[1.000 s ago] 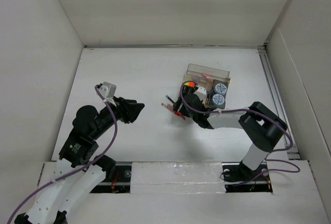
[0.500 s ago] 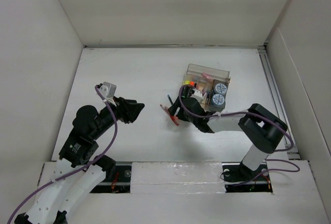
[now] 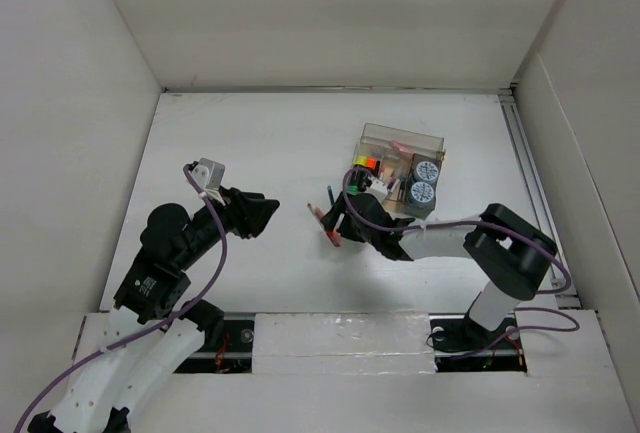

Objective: Organize the desk

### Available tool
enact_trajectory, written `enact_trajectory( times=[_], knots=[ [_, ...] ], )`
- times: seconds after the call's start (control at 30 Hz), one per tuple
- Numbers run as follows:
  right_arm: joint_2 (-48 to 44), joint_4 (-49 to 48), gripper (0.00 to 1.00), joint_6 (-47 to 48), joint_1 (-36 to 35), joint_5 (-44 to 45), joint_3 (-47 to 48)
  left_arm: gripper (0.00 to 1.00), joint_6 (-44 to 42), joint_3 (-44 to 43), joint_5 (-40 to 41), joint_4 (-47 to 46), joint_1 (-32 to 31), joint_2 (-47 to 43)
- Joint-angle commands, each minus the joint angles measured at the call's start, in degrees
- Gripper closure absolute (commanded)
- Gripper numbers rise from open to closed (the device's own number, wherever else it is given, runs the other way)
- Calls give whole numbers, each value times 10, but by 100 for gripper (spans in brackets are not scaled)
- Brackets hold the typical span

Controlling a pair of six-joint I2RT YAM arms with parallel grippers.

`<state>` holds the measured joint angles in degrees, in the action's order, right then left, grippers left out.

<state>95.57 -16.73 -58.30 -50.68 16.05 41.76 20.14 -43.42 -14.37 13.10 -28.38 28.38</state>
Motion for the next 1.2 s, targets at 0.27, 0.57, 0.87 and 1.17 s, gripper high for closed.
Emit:
enact_trajectory(
  times=[0.27,0.57,0.87,1.17],
  knots=[
    [9,1,28,13,-18,-40,44,58,-5,-9,-3,-21,2,-1],
    [-63,17,29,-2,-23,6,-4,58,-5,-8,-5,-23,2,-1],
    [-21,28,79,-8,-42,-3,18,58,-5,-7,-2,-23,2,-2],
    [13,35,79,-25,-65,20,38,58,-4,-7,-2,-21,2,-3]
  ],
)
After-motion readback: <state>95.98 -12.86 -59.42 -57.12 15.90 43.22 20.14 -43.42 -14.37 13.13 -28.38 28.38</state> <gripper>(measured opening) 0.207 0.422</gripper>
